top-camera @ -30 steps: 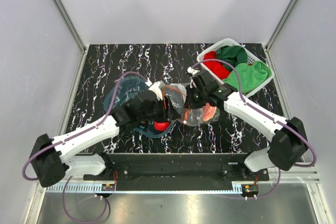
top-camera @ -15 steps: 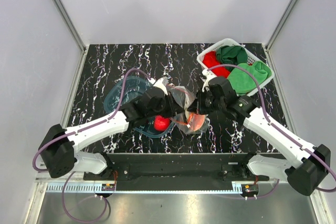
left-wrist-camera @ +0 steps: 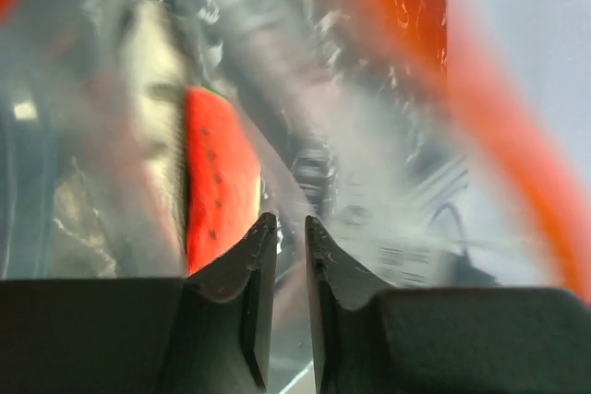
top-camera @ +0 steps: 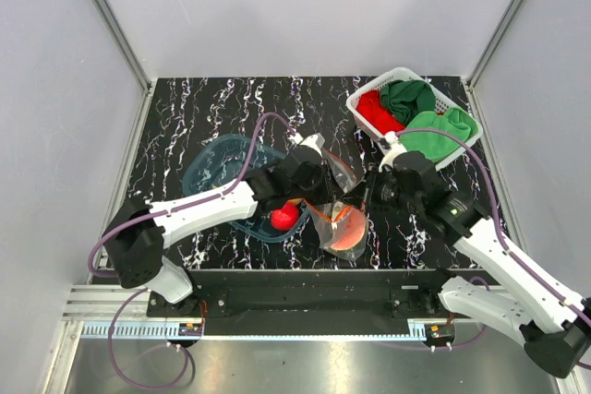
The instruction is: Open the zip-top bag and remove the fake food
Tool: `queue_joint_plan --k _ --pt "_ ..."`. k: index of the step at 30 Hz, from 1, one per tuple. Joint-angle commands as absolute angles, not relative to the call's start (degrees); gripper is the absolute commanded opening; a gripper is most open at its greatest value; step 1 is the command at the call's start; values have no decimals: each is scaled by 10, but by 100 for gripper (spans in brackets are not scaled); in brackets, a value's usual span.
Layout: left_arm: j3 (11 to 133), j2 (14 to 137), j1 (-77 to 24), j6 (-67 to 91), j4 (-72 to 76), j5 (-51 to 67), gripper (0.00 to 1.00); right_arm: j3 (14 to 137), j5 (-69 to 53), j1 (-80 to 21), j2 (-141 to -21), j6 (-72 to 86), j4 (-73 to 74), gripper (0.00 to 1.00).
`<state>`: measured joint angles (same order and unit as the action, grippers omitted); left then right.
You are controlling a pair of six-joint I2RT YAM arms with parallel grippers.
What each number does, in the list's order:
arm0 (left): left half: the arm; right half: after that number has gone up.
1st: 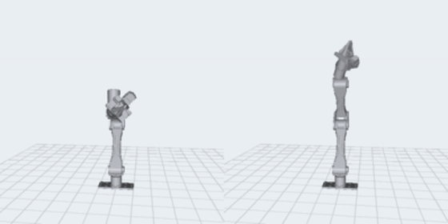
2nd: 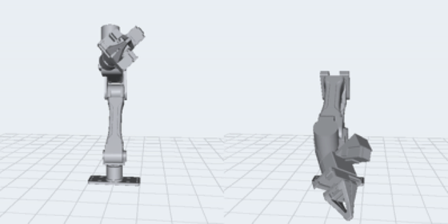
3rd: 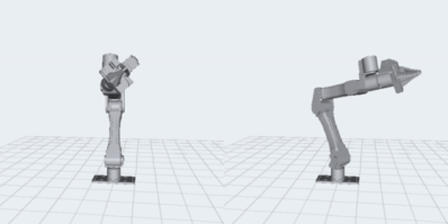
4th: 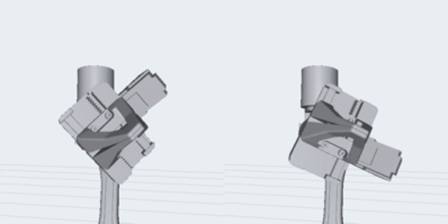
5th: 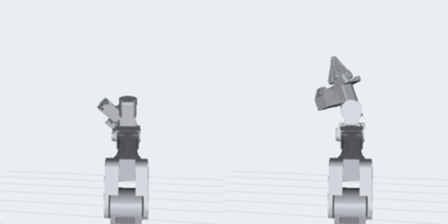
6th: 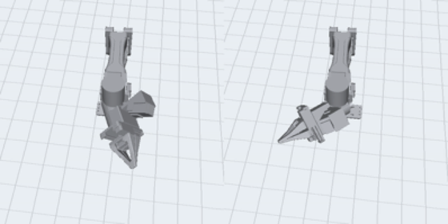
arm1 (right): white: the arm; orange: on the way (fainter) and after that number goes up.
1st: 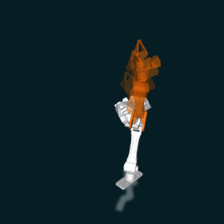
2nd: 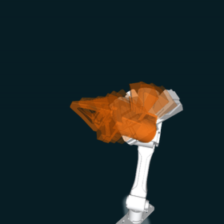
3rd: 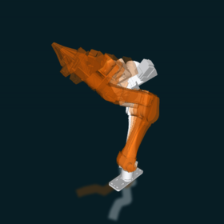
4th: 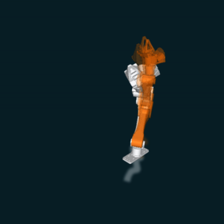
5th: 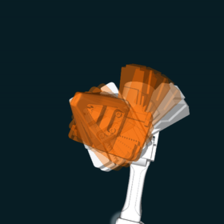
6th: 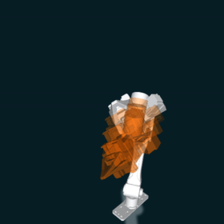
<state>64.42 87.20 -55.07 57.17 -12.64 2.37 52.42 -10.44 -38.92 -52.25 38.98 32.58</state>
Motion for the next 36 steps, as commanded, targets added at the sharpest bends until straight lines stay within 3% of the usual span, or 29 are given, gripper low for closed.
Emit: queue_joint_plan --k 1,14,17,19,22,25,31,34,36 --pt "646 883 -569 576 -122 9 19 508 -66 -393 -474 454 298 0" --pt "656 999 -624 540 -121 49 22 438 -33 -394 -389 485 336 0" --pt "664 1015 -635 540 -134 14 28 426 -37 -394 -371 486 345 0" --pt "677 1025 -636 538 -148 4 41 422 -40 -394 -367 486 349 0" --pt "684 1043 -640 541 -147 3 50 417 -40 -394 -357 488 356 0" --pt "653 1052 -640 562 -81 33 52 412 -41 -393 -349 488 359 0" --pt "627 1066 -640 597 -12 26 68 396 -43 -393 -327 494 367 0" --pt "606 1079 -640 613 57 39 66 391 -47 -394 -324 495 374 0" --pt "595 1092 -640 617 102 40 56 391 -45 -394 -318 495 378 0"
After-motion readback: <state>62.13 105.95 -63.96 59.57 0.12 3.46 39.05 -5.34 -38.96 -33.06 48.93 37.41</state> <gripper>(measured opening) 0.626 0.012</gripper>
